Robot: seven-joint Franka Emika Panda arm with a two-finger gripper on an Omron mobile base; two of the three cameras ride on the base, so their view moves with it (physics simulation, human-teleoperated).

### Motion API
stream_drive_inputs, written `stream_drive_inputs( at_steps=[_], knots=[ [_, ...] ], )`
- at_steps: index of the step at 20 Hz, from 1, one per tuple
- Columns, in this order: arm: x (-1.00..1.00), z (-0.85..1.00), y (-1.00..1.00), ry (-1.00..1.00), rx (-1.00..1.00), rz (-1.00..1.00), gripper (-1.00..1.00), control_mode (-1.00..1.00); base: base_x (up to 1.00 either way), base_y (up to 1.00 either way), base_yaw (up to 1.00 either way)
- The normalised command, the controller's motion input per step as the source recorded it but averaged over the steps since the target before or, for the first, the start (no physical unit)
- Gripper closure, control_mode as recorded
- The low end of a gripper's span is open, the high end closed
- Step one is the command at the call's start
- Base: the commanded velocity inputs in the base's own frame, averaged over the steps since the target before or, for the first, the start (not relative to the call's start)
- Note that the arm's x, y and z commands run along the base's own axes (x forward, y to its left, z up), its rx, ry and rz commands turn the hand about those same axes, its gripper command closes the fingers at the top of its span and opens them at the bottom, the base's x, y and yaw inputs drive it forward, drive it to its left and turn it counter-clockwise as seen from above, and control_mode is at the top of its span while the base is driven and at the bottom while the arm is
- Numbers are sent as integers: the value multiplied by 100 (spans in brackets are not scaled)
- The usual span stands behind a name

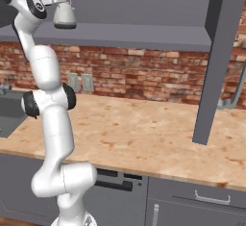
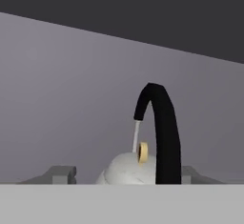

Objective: Open the cabinet, pick the kettle from the cabinet, and place it in the sink.

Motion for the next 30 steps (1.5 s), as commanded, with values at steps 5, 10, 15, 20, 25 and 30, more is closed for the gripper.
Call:
stream_drive_inputs(
  at_steps=[5,10,15,20,25,30],
  knots=[
    [0,-2,0,0,4,0,100,-100,0,0,0],
    [-7,0,0,0,6,0,100,-100,0,0,0],
    [-34,0,8,-10,8,0,100,-100,0,0,0],
    [-42,0,11,-14,8,0,100,-100,0,0,0],
    [-61,0,6,-10,8,0,100,-100,0,0,0],
    [-68,3,2,-1,9,0,100,-100,0,0,0]
  ],
)
